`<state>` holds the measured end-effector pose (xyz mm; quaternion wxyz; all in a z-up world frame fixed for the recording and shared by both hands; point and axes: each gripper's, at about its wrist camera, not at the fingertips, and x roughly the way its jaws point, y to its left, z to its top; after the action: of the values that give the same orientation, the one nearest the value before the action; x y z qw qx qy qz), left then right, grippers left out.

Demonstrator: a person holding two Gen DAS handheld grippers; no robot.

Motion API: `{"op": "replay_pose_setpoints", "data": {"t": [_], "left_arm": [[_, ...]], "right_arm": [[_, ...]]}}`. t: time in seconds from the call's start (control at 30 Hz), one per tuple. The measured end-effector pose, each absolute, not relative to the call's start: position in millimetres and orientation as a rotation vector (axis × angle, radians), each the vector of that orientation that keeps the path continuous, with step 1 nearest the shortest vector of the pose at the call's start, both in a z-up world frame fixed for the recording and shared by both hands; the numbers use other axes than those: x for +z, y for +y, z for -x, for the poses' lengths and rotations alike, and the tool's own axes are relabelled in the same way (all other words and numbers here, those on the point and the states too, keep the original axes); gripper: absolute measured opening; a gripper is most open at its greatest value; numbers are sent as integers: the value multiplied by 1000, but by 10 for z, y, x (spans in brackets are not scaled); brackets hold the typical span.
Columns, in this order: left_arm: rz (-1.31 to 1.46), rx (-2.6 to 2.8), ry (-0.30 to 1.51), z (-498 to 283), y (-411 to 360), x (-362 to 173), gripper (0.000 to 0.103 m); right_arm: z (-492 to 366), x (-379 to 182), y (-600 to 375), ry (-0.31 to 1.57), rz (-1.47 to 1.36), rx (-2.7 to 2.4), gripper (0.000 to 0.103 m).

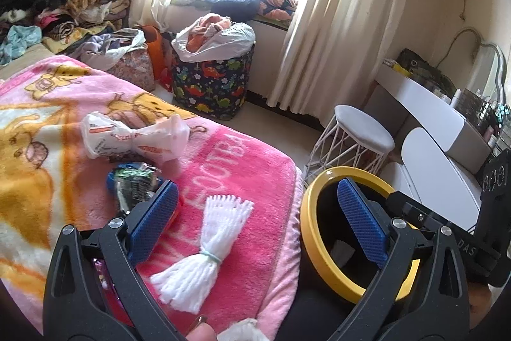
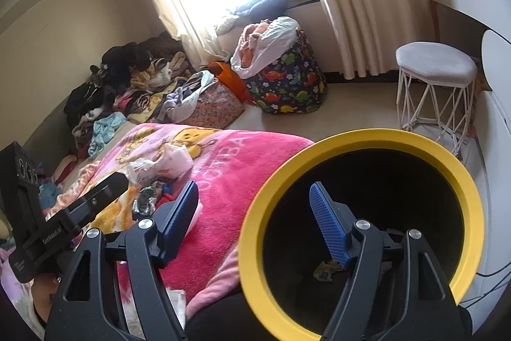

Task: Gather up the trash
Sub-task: 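Move both open tools back toward the remaining trash on the blanket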

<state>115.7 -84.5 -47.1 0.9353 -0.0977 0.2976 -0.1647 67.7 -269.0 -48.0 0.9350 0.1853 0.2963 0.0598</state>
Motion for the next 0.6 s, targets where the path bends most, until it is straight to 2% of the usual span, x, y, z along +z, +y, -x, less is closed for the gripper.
{"op": "replay_pose_setpoints", "data": {"t": [0.6], "left_arm": [[270, -231, 588, -1197, -291, -467, 92]], "right_arm": [[-828, -433, -2117, 647, -290, 238, 72]]}}
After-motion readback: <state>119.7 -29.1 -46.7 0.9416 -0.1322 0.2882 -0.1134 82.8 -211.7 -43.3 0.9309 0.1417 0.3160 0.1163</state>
